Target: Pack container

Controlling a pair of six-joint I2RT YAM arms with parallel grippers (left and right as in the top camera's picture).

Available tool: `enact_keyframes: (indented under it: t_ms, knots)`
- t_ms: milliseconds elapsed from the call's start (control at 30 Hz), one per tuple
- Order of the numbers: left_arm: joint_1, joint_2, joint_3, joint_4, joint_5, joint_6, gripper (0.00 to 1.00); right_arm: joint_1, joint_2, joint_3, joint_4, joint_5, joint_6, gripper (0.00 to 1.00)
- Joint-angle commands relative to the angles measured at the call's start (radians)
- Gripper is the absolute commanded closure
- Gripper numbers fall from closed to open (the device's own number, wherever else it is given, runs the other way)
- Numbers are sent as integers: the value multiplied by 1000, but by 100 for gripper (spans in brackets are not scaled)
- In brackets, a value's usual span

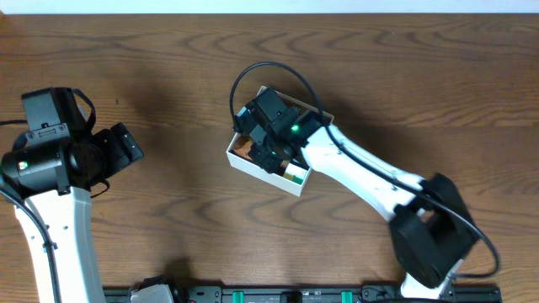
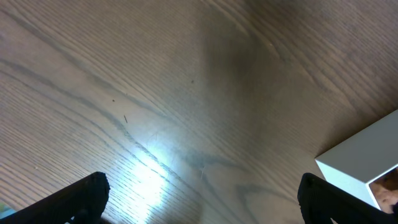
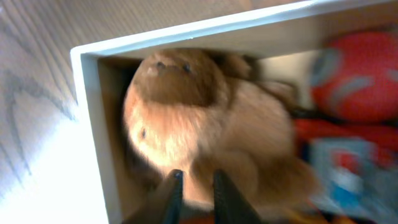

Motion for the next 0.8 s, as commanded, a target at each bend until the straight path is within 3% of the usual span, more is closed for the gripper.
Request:
enact_keyframes:
  t_ms: [0, 100, 167, 300, 400, 500, 600, 667, 767]
  knots:
    - [-3, -3, 21, -2, -4, 17, 2, 2, -124, -1, -24, 92, -8, 72]
    - [-3, -3, 21, -1, -4, 34, 2, -5, -198, -1, -50, 123, -8, 59]
    - [-3, -3, 21, 0, -4, 52, 2, -12, -243, -1, -56, 141, -4, 56]
    - [-3, -3, 21, 2, -3, 71, 2, -55, -322, -1, -72, 254, 219, 68]
    - [-21, -3, 21, 11, -1, 98, 2, -120, -363, -1, -111, 354, 441, 56]
    - [-59, -3, 21, 22, -1, 121, 2, -208, -378, -1, -131, 300, 509, 43]
    - [-90, -3, 21, 28, -2, 138, 2, -290, -359, -1, -205, 206, 562, 58]
    - [-98, -3, 21, 28, -2, 141, 2, -323, -333, -5, -266, 206, 608, 83]
    - [-98, -2, 21, 28, -2, 141, 2, -360, -271, -30, -297, 200, 637, 93]
